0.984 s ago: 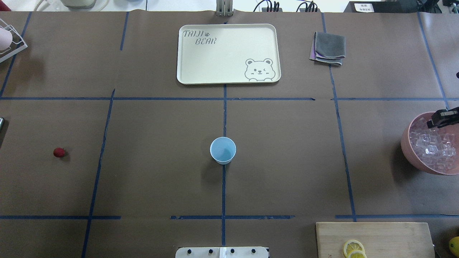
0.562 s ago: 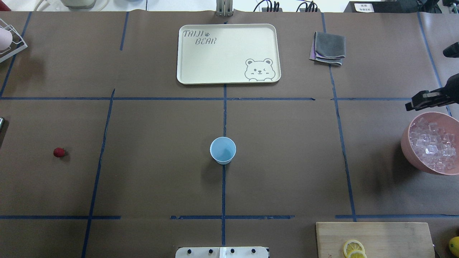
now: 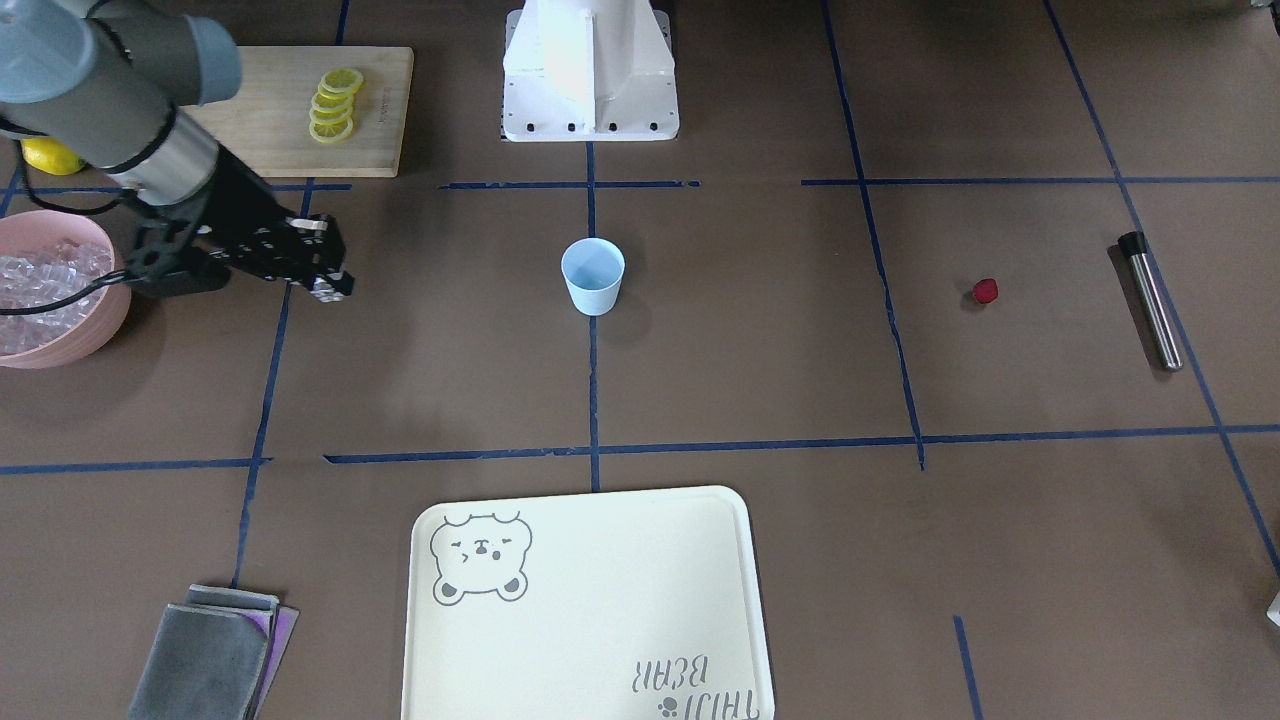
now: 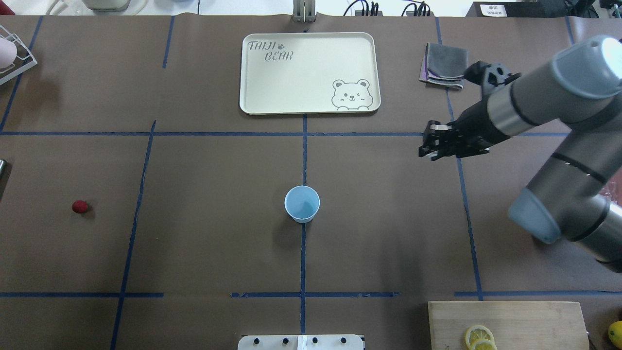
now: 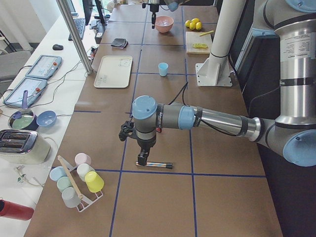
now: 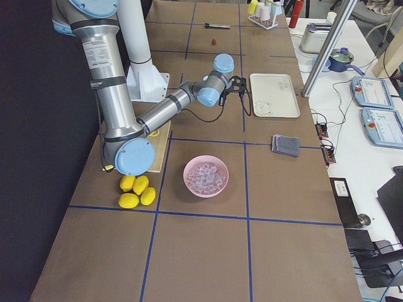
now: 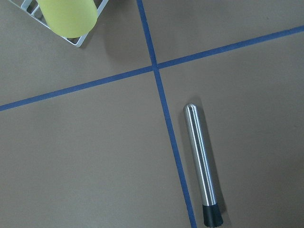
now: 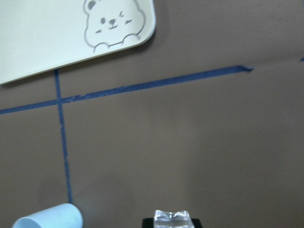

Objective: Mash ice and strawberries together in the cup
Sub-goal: 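Carry the ice cube with the right gripper over the light-blue cup, then open the right gripper to drop the ice cube into the cup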

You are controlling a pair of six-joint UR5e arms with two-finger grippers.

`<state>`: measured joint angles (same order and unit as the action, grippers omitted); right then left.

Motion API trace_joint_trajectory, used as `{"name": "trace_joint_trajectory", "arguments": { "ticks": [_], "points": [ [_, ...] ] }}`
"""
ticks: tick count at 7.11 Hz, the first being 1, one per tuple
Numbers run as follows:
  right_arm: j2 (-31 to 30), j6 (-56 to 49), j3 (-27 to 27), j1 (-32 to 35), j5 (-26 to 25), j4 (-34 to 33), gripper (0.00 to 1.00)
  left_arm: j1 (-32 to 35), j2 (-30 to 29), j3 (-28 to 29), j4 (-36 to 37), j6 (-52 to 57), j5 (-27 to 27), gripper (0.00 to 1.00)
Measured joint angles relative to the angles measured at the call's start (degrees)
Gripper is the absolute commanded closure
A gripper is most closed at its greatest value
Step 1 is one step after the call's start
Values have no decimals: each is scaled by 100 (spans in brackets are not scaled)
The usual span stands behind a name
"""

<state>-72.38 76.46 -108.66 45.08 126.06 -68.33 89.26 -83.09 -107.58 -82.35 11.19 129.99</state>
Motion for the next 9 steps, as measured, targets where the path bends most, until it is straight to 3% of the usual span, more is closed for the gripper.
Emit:
{"name": "trace_joint_trajectory", "arguments": {
  "ticks": [3, 4, 7, 9],
  "points": [
    [1504, 1413, 455, -1345, -1504, -755, 97, 1, -2, -5, 0, -3, 0, 0],
    [1722, 1652, 600, -1582, -1888, -795, 82, 0, -4, -13, 0, -3, 2, 0],
    [1877, 1775, 742, -1909, -2137, -805, 77, 3, 0, -32, 0, -11, 297, 0],
    [1899, 1788, 751, -2011, -2152, -811, 31, 4, 3, -35, 0, -12, 346, 0]
  ]
}}
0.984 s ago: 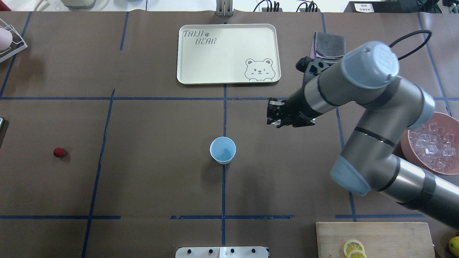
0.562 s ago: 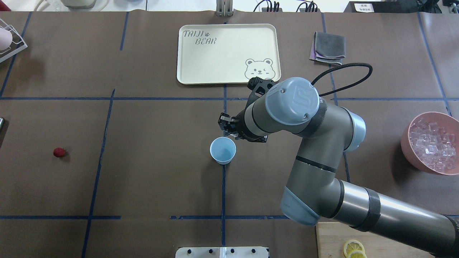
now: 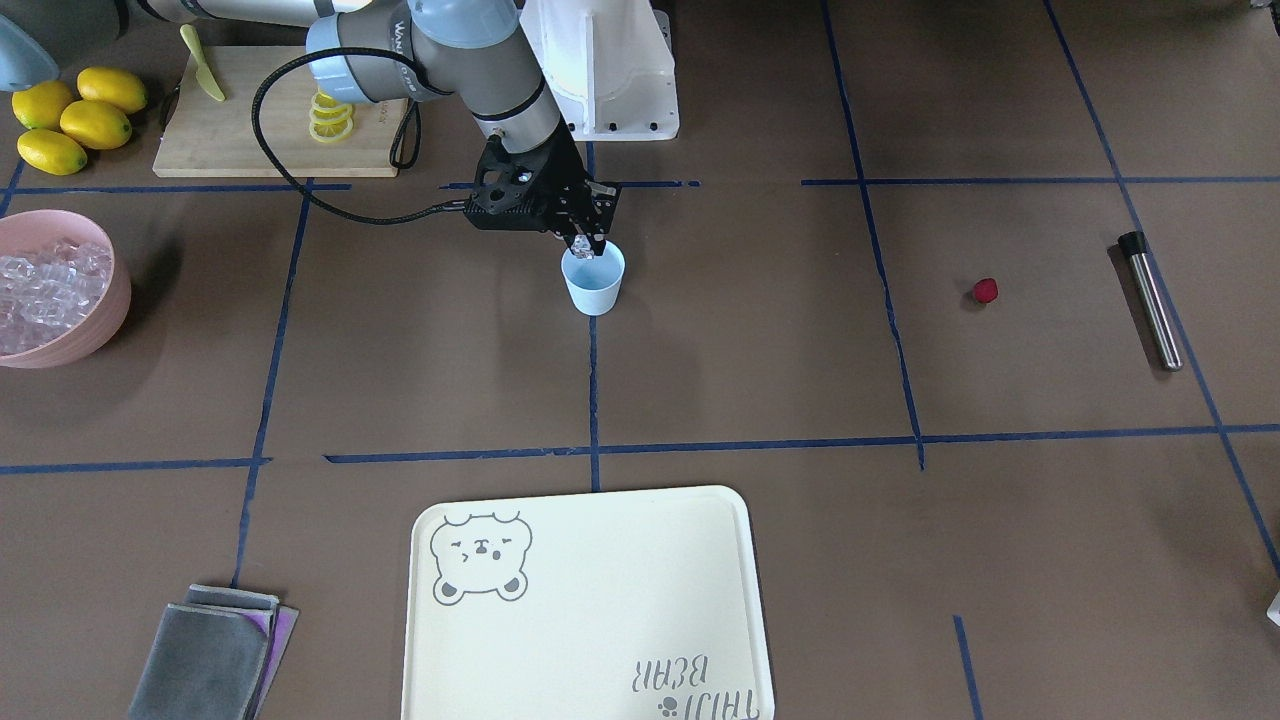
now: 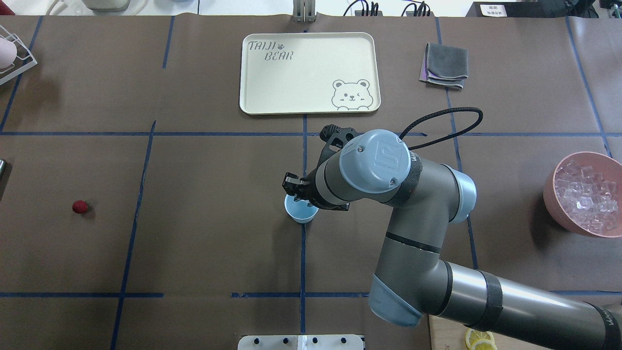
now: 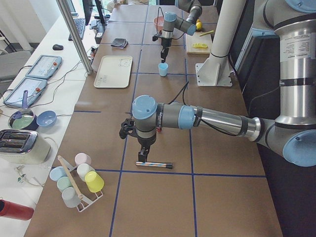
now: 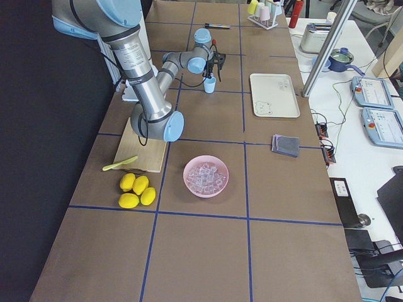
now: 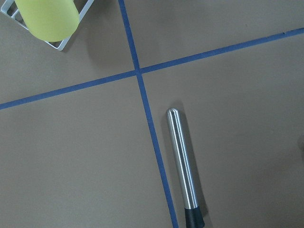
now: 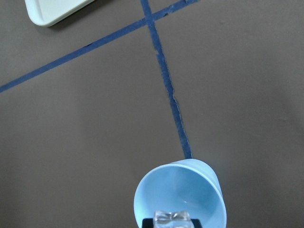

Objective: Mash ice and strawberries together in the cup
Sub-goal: 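Open the right gripper to drop the ice cube into the cup, then move the right gripper back over the pink bowl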

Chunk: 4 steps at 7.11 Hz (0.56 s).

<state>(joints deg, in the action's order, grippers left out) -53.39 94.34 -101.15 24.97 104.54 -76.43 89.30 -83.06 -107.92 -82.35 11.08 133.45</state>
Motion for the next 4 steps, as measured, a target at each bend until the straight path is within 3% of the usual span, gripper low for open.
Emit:
{"name": "trace_joint_trajectory", "arguments": {
  "ticks": [1, 4],
  "points": [
    [10, 8, 4, -15, -3, -2, 21, 0, 0, -3, 0, 0, 4, 0],
    [10, -18, -27, 28, 7, -3, 18, 0, 1, -12, 0, 0, 10, 0]
  ]
}}
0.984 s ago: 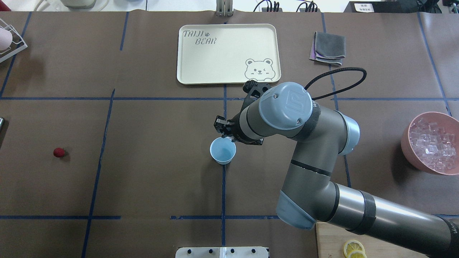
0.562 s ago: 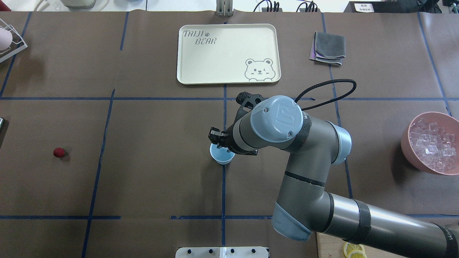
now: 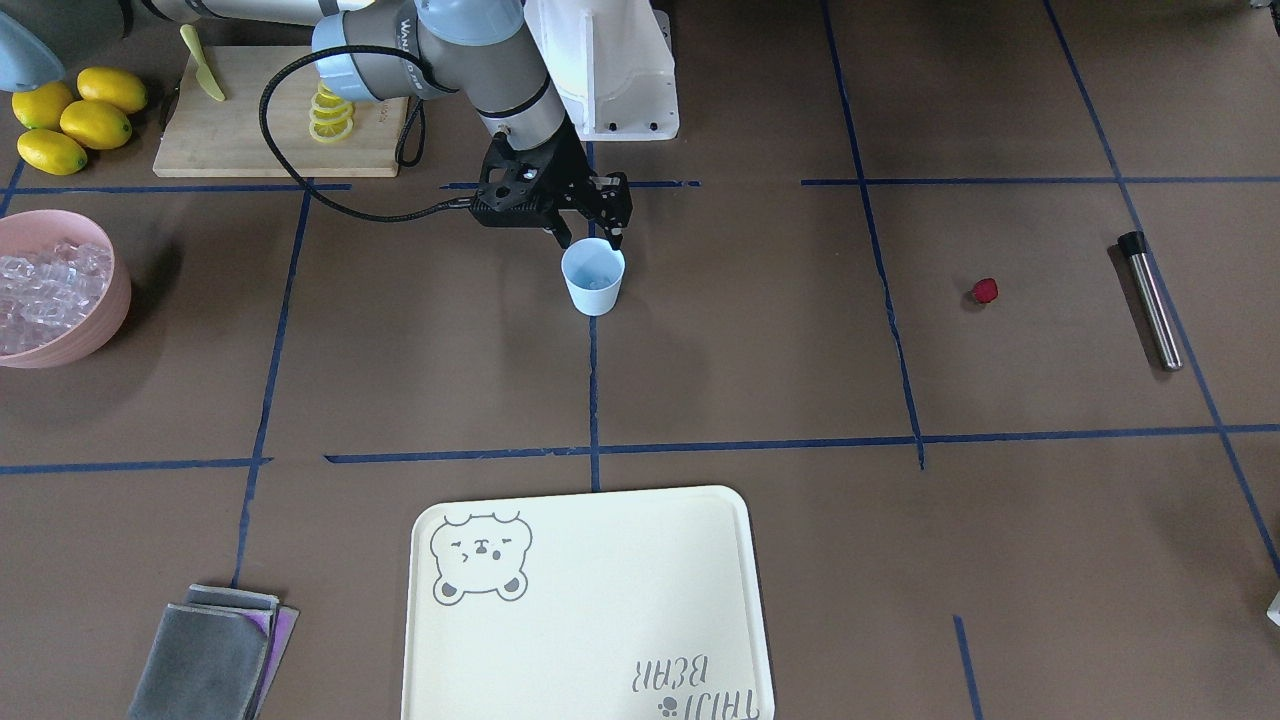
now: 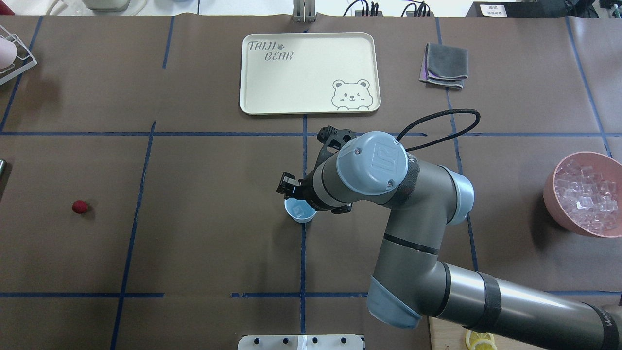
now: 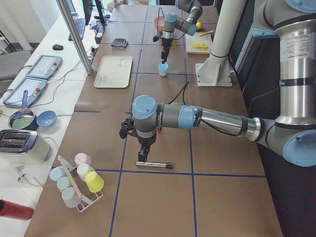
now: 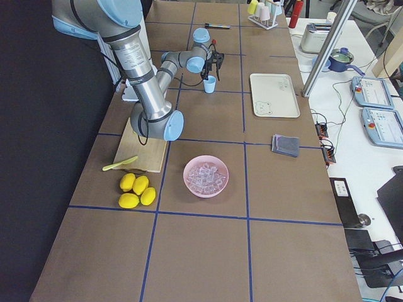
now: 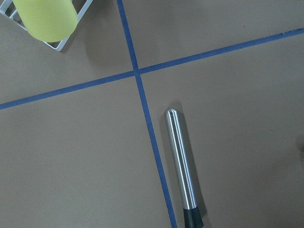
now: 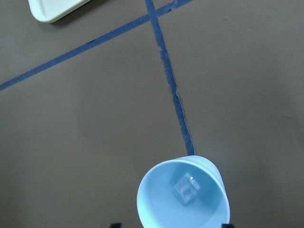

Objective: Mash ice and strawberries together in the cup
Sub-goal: 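Move the right gripper back over the pink bowl, then lower the right gripper into the bowl and grasp another ice cube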

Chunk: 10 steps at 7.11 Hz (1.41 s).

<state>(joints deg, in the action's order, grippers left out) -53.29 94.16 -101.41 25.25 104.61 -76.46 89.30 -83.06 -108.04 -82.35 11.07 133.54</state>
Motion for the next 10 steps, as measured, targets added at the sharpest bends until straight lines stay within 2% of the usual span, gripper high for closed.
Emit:
{"name": "trace_joint_trajectory", "arguments": {
  "ticks": [2, 4, 5, 7, 8, 9, 10],
  "points": [
    [-402, -57, -371, 461, 302, -30, 18, 0, 0, -3, 0, 0, -2, 0],
    [-1419, -808, -1009, 1531, 1378, -42, 18, 0, 3, 1, 0, 0, -2, 0],
    [-1998, -1424, -1286, 2069, 1860, -42, 18, 0, 6, 5, 0, 0, 0, 0],
    [-3194, -2966, -1659, 2979, 2472, -22, 16, 0, 14, 14, 0, 0, -1, 0],
    [-3782, -3848, -1756, 3357, 2644, -4, 16, 0, 23, 10, 0, 0, 2, 0],
    [-4241, -4676, -1799, 3604, 2730, 6, 4, 0, 30, 7, 0, 0, 4, 0],
    [-4571, -5470, -1802, 3735, 2745, 13, 3, 0, 33, 4, 0, 0, 5, 0]
  ]
}}
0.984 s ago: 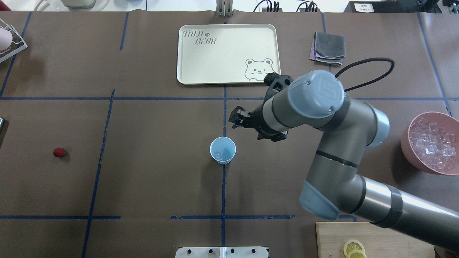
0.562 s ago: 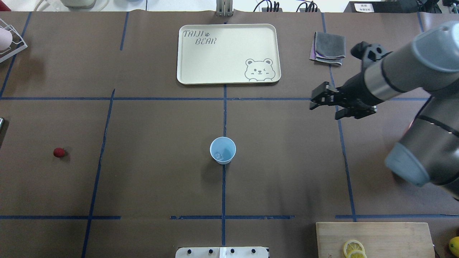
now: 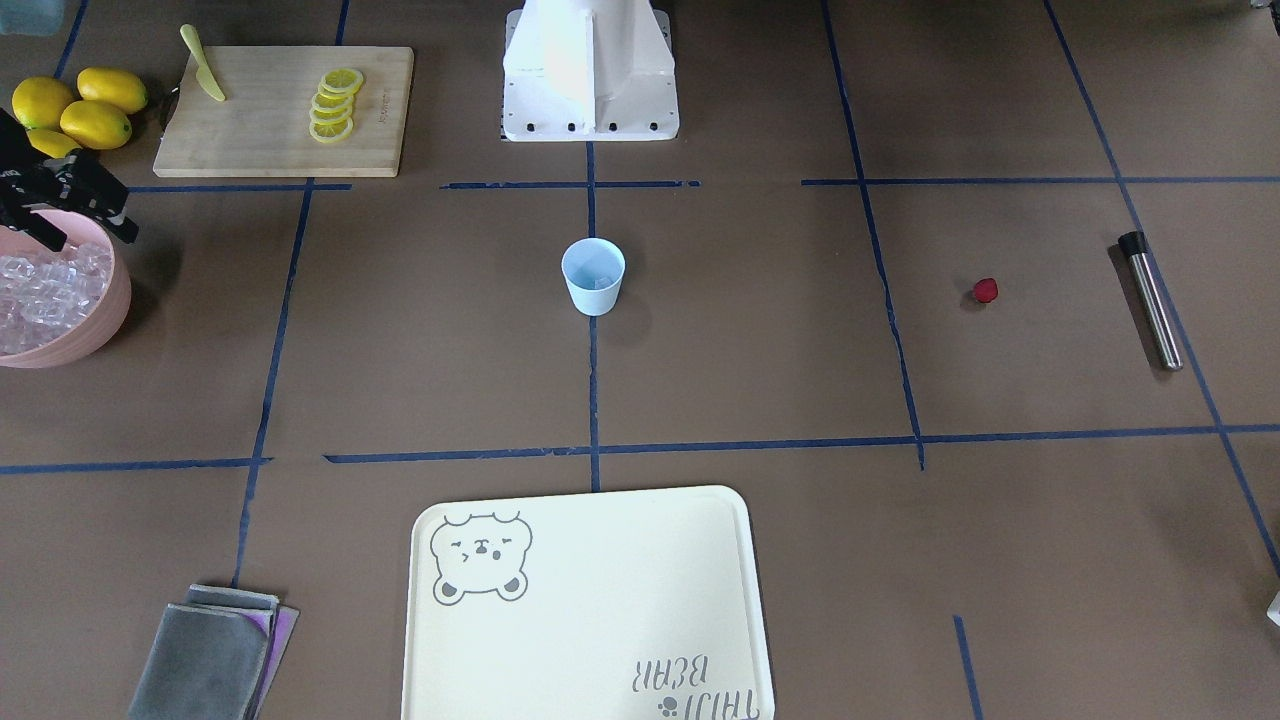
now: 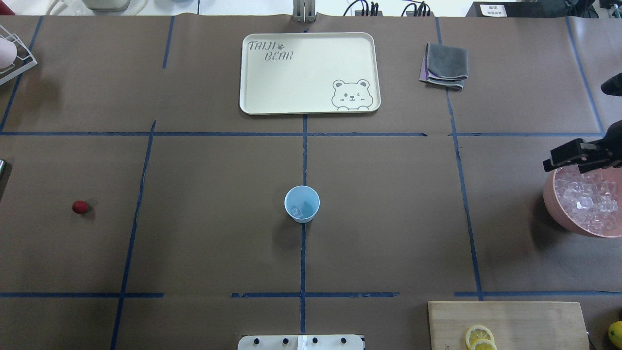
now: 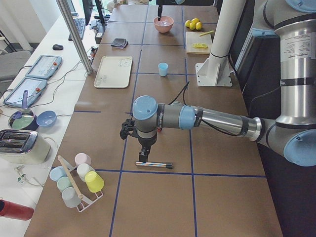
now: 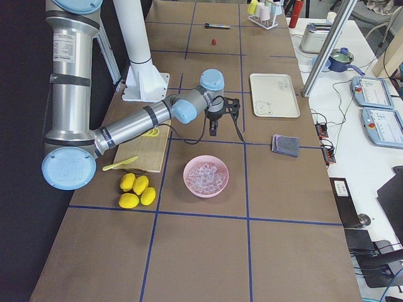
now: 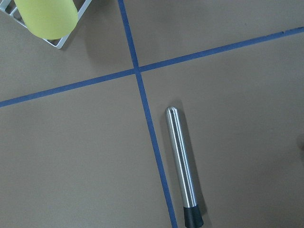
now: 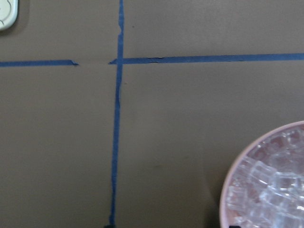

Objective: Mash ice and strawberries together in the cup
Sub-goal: 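Lower the right gripper into the bowl and grasp another ice cube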

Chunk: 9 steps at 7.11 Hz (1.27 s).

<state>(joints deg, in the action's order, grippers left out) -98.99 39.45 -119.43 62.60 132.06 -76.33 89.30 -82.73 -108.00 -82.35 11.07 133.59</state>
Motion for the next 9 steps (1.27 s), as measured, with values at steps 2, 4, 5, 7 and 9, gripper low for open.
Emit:
{"name": "trace_joint_trajectory", "arguments": {
  "ticks": [2, 4, 5, 7, 9],
  "points": [
    [-402, -1450, 31, 112, -32, 8, 1, 0, 2, -1, 0, 0, 0, 0],
    [-514, -2410, 105, 158, -45, 7, 1, 0, 2, -2, 0, 0, 0, 0],
    [-549, -2543, 198, 190, -46, 11, 1, 0, 2, -2, 0, 0, 0, 0],
    [-639, -2895, 454, 242, -271, 13, 3, 0, 3, -2, 0, 0, 0, 0],
    [-725, -3485, 618, 243, -643, 19, 4, 0, 8, -2, 0, 0, 0, 0]
  ]
}}
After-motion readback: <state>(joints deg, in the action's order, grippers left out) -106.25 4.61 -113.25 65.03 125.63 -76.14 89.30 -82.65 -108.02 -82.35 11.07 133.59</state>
